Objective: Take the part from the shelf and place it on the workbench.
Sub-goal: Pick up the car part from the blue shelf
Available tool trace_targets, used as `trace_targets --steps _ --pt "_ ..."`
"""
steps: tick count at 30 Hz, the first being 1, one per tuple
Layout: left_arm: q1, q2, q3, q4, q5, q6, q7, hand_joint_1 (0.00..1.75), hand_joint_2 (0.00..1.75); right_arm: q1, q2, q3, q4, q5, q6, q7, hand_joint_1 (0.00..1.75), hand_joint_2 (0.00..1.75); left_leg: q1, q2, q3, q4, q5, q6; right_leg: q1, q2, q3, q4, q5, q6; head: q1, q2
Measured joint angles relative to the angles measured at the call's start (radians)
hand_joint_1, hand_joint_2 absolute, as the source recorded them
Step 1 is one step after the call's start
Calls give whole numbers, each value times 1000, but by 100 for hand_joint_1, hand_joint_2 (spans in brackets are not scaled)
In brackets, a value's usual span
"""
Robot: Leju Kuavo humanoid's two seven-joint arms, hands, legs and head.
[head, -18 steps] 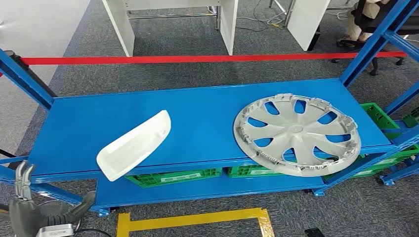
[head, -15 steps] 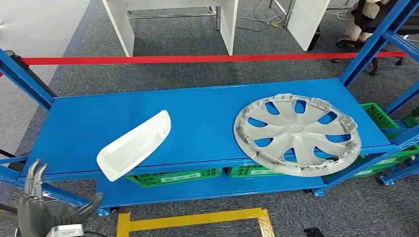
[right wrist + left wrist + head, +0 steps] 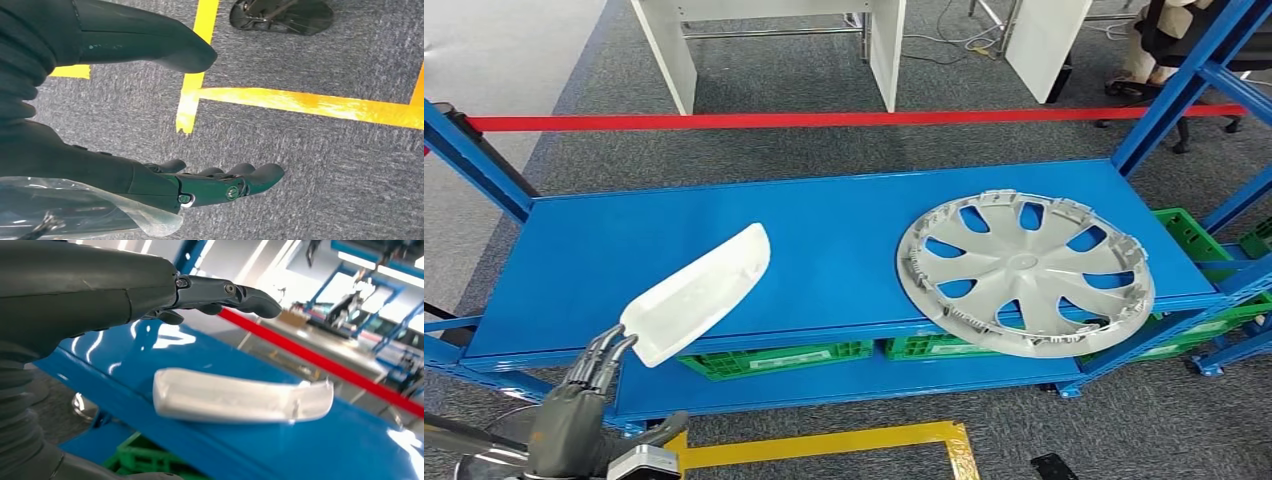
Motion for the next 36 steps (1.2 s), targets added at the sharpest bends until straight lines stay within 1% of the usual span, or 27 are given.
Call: trace_targets --steps 3,5,9,12,16,26,30,36 --pt "-23 22 -32 14 -4 -54 55 0 175 -7 0 7 0 11 6 12 0 175 0 0 0 0 0 0 0 0 0 0 0 0 0 0" --pt "-34 32 -47 22 2 -74 71 0 175 -10 0 10 0 16 9 19 0 175 0 0 0 0 0 0 0 0 0 0 0 0 0 0" --pt "-63 42 -71 48 43 -91 64 0 175 -17 0 18 0 29 11 35 0 175 0 0 0 0 0 0 0 0 0 0 0 0 0 0" --pt "-94 37 -83 81 62 -97 57 0 175 -23 0 24 0 36 14 42 0 175 0 0 0 0 0 0 0 0 0 0 0 0 0 0" --pt "-129 10 -84 128 70 -85 48 0 175 -28 0 27 0 42 16 44 0 175 0 0 0 0 0 0 0 0 0 0 0 0 0 0" --pt "-192 -103 -24 239 84 3 4 0 175 -29 0 33 0 52 12 53 0 175 0 0 0 0 0 0 0 0 0 0 0 0 0 0" --pt "-207 -129 -3 275 57 17 5 0 175 -30 0 35 0 57 12 60 0 175 0 -1 0 0 0 0 0 0 0 0 0 0 0 0" --pt "-240 -159 24 351 3 17 30 0 175 -32 0 40 0 69 14 70 0 175 0 -1 0 0 0 0 0 0 0 0 0 0 0 0"
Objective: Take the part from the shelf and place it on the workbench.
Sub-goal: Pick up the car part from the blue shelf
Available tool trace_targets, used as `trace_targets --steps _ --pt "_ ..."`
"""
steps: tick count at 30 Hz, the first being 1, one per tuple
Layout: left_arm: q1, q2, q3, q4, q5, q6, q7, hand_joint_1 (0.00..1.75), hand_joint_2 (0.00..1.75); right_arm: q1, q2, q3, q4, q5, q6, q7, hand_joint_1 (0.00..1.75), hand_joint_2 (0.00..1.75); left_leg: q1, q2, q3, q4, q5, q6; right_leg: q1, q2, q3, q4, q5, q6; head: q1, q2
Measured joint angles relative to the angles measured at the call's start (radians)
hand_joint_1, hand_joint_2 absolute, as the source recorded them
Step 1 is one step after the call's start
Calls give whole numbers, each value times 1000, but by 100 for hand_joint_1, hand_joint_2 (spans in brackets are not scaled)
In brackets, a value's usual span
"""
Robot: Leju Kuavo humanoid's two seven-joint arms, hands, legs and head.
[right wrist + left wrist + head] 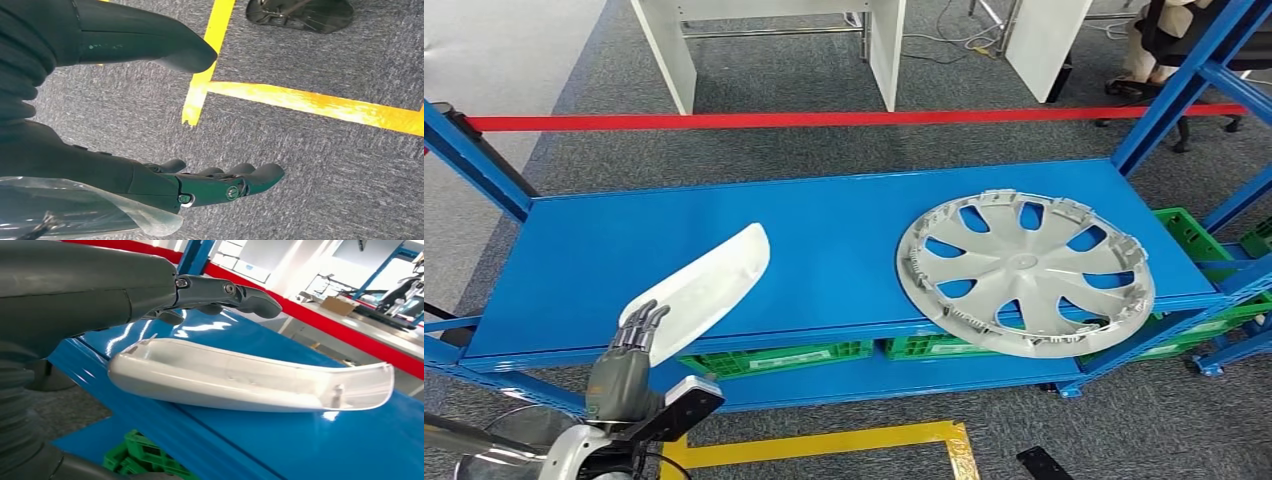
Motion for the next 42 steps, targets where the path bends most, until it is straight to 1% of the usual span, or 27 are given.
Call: trace_targets --steps 5,12,13,14,15,16,18,19,20,24,30,32,36,42 --pt "-42 -19 15 77 -72 -27 39 0 175 -9 0 5 0 15 9 6 0 175 0 0 0 0 0 0 0 0 0 0 0 0 0 0" --pt "-78 -34 20 139 -105 -28 56 0 175 -16 0 10 0 22 12 12 0 175 0 0 0 0 0 0 0 0 0 0 0 0 0 0" --pt "-81 -35 20 146 -116 -28 63 2 175 -17 0 11 0 23 13 13 0 175 0 0 0 0 0 0 0 0 0 0 0 0 0 0" --pt "-86 -36 20 153 -131 -28 72 8 175 -17 0 11 0 26 13 16 0 175 0 0 0 0 0 0 0 0 0 0 0 0 0 0" --pt "-92 -37 21 161 -148 -28 83 19 175 -18 0 11 0 29 14 18 0 175 0 0 0 0 0 0 0 0 0 0 0 0 0 0" --pt "-98 -37 23 169 -164 -27 93 45 175 -19 0 11 0 31 15 21 0 175 0 0 0 0 0 0 0 0 0 0 0 0 0 0" --pt "-110 -38 27 183 -194 -22 110 119 175 -21 0 12 -1 35 16 25 0 175 0 0 0 0 0 0 0 0 0 0 0 0 0 0" --pt "-114 -38 31 187 -207 -17 117 151 175 -22 0 12 -1 36 17 28 0 175 0 0 0 0 0 0 0 0 0 0 0 0 0 0" --pt "-117 -39 35 191 -222 -10 122 167 175 -23 0 12 -1 38 17 30 0 175 0 0 0 0 0 0 0 0 0 0 0 0 0 0" --pt "-125 -42 46 198 -265 13 136 169 175 -24 0 13 -1 45 19 37 0 175 0 0 0 0 1 0 0 0 0 0 0 0 0 0" --pt "-126 -43 48 199 -270 16 136 169 175 -24 0 13 -1 46 19 38 0 175 0 0 0 0 1 0 0 0 0 0 0 0 0 0" --pt "-128 -45 52 200 -278 21 137 172 175 -25 0 13 -1 48 21 39 0 175 0 0 0 0 1 0 0 0 0 0 0 0 0 0" --pt "-129 -54 70 202 -313 68 131 175 175 -26 0 13 -1 57 26 36 0 175 0 0 0 0 1 0 0 0 0 0 0 0 0 0" --pt "-128 -58 75 197 -348 91 120 175 175 -26 0 13 -1 64 26 38 0 175 0 0 0 0 1 0 0 0 0 0 0 0 0 0"
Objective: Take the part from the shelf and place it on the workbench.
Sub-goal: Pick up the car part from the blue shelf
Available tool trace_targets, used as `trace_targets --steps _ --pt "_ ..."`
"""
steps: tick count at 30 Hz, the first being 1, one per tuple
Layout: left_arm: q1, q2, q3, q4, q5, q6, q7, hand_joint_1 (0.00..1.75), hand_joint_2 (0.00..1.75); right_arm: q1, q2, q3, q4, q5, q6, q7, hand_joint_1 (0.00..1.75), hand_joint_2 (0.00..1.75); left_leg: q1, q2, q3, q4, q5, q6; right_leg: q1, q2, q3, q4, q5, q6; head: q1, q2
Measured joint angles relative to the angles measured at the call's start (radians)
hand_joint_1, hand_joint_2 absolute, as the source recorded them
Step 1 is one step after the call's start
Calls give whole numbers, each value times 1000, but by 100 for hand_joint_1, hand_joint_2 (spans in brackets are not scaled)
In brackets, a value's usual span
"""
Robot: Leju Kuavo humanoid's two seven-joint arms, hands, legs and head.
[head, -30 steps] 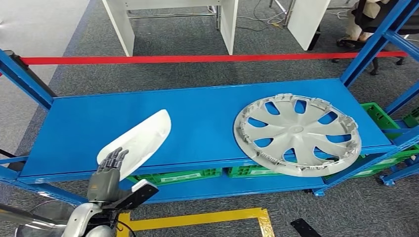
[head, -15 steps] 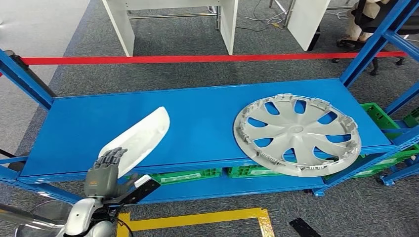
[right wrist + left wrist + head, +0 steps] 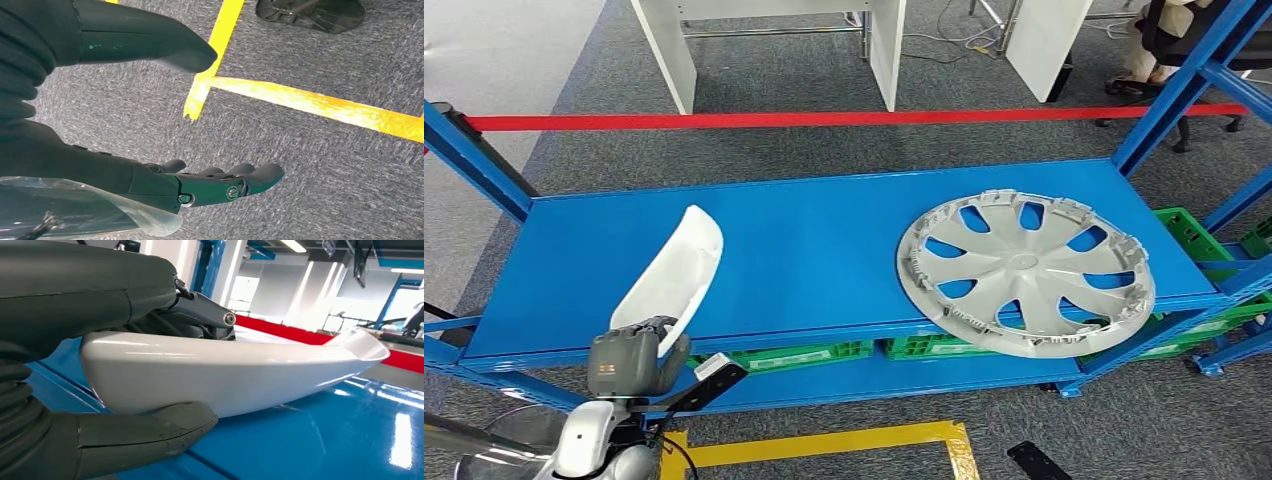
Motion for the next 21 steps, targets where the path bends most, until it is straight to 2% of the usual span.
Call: trace_targets --steps 5,13,18,21 --pt "1 0 1 -3 -23 0 -5 175 175 0 0 0 0 6 2 0 0 175 0 0 0 0 0 0 0 0 0 0 0 0 0 0" --pt "20 3 0 -57 -17 45 -60 175 175 0 0 0 0 7 2 -3 0 175 0 0 0 0 0 0 0 0 0 0 0 0 0 0" --pt "57 -1 0 -142 118 74 -194 175 175 7 0 -5 0 5 -2 -12 0 175 0 0 0 0 0 0 0 0 0 0 0 0 0 0" --pt "85 -13 0 -201 257 76 -304 175 175 13 0 -7 0 2 -7 -21 0 175 0 0 -1 0 0 0 0 0 -1 0 0 0 0 0"
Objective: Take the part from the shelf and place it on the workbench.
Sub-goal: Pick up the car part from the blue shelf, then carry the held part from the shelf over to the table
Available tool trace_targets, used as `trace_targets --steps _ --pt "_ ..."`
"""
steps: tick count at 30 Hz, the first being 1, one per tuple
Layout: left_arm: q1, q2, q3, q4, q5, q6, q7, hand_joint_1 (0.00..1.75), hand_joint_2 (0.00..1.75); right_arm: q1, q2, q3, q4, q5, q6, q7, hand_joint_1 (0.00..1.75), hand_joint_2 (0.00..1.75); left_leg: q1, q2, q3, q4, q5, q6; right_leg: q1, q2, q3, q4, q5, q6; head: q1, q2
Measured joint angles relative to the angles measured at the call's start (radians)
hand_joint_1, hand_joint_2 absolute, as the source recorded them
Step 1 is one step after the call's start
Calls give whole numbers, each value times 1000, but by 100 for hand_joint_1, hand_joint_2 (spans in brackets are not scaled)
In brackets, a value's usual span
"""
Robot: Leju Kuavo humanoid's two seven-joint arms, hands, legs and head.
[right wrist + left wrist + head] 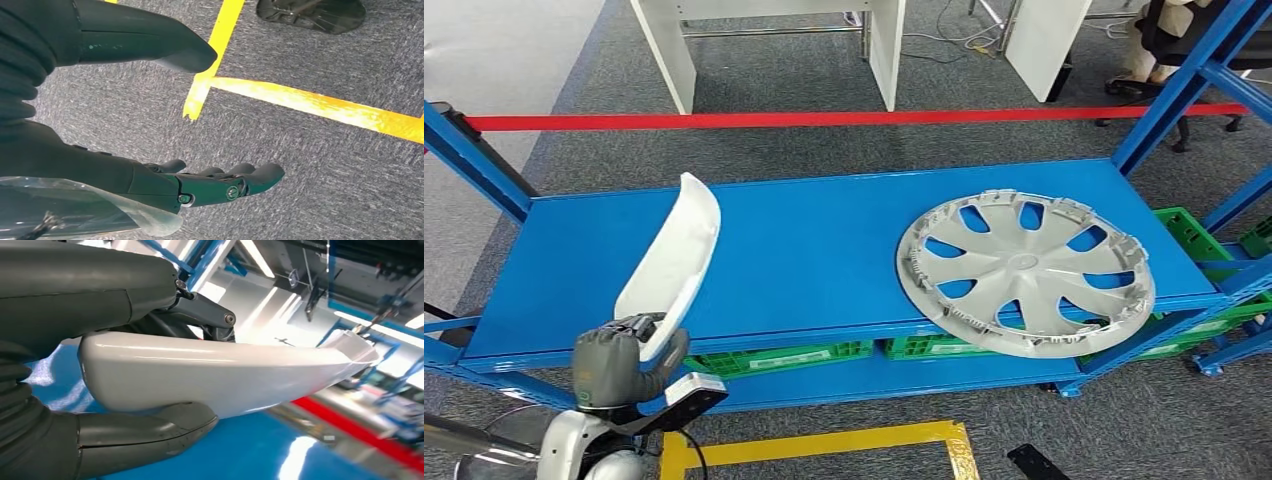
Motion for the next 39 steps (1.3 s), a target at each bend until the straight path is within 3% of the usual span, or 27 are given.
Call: trace_targets --steps 4,7,9,11,13,14,16,17,18,19,22,24,26,28,29,30,32,33,35,37,38,39 --pt "50 -22 0 -93 164 1 -133 175 175 11 0 -11 0 -7 -6 -16 0 175 -2 0 -1 2 -1 2 -2 0 0 -3 2 3 0 0" --pt "90 -44 2 -169 251 2 -223 175 175 22 0 -19 0 -13 -11 -29 0 175 1 4 11 -28 21 25 -4 -1 2 -17 7 20 -1 0" --pt "113 -61 3 -218 296 5 -275 175 175 28 -1 -25 1 -17 -14 -37 0 175 9 9 24 -64 46 39 -1 -11 -21 29 -36 25 3 0" --pt "138 -76 7 -255 320 7 -308 175 175 32 -1 -30 1 -21 -16 -43 0 175 11 15 19 -67 51 41 -8 -19 -72 148 -103 34 7 0" --pt "164 -90 15 -285 337 7 -335 175 175 36 -1 -36 1 -24 -17 -49 0 175 14 20 8 -56 49 36 -19 -23 -99 226 -123 49 8 0" --pt "175 -95 18 -300 345 7 -346 175 175 39 -1 -39 1 -25 -17 -52 0 175 19 21 1 -47 47 30 -25 -25 -88 213 -106 58 8 0" --pt "195 -103 22 -328 356 7 -361 175 175 41 0 -43 1 -28 -18 -57 0 175 30 21 -17 -18 37 10 -37 -32 -25 106 -58 80 9 0" --pt "205 -107 25 -342 362 7 -367 175 175 40 2 -45 1 -30 -18 -61 0 175 33 21 -29 1 31 -2 -39 -30 3 63 -43 84 13 0" --pt "215 -110 29 -356 370 7 -376 175 175 39 4 -48 1 -33 -18 -65 0 175 33 20 -39 19 26 -12 -40 -27 17 38 -41 81 15 0" --pt "225 -115 34 -371 380 7 -388 175 175 39 5 -51 1 -37 -17 -72 0 175 31 19 -48 34 23 -20 -39 -22 17 39 -49 71 16 0" --pt "264 -131 60 -412 428 7 -439 175 175 50 6 -63 2 -52 -7 -101 0 175 32 16 -64 59 15 -32 -38 -19 -8 64 -51 37 8 0" --pt "295 -145 85 -438 467 7 -477 175 175 58 6 -70 3 -59 4 -126 0 175 33 15 -83 112 -43 -36 -35 -21 -25 69 -43 20 0 0" --pt "320 -158 109 -459 495 7 -504 175 175 64 6 -75 5 -64 20 -148 0 175 32 14 -116 228 -130 -34 -27 -23 -39 70 -30 6 -7 0" --pt "338 -171 132 -474 510 7 -512 175 175 70 6 -81 7 -69 45 -164 0 175 28 14 -128 315 -173 -26 -15 -25 -57 71 -15 -3 -10 0" --pt "347 -177 141 -480 514 7 -512 175 175 73 6 -84 9 -72 56 -170 0 175 25 13 -112 314 -166 -17 -9 -26 -67 71 -8 -5 -10 0" --pt "353 -182 150 -485 516 7 -513 175 175 75 5 -87 10 -74 64 -174 0 175 19 12 -81 277 -145 -4 -2 -25 -76 70 0 -7 -10 0" --pt "362 -190 162 -497 517 7 -513 175 175 77 6 -90 11 -78 77 -179 0 175 3 9 7 142 -103 30 8 -24 -91 70 16 -8 -9 0" --pt "365 -195 169 -503 519 7 -514 175 175 79 6 -91 12 -79 83 -181 0 175 -4 8 40 84 -92 39 9 -24 -96 68 25 -7 -8 0" --pt "374 -205 183 -514 525 7 -514 175 175 82 6 -95 13 -81 96 -186 0 175 -14 7 65 28 -86 44 5 -24 -99 61 43 2 -9 0" --pt "385 -215 196 -522 530 7 -514 175 175 87 2 -98 16 -84 105 -195 0 175 -15 10 54 12 -60 37 1 -24 -102 51 57 15 -10 0" --pt "390 -221 202 -526 533 7 -514 175 175 89 1 -98 18 -86 111 -201 0 175 -12 12 46 1 -45 37 1 -24 -108 55 43 20 -9 0" --pt "395 -226 208 -530 536 7 -514 175 175 92 0 -99 19 -89 117 -207 0 175 -9 14 35 -9 -28 38 2 -24 -117 74 10 25 -6 0"
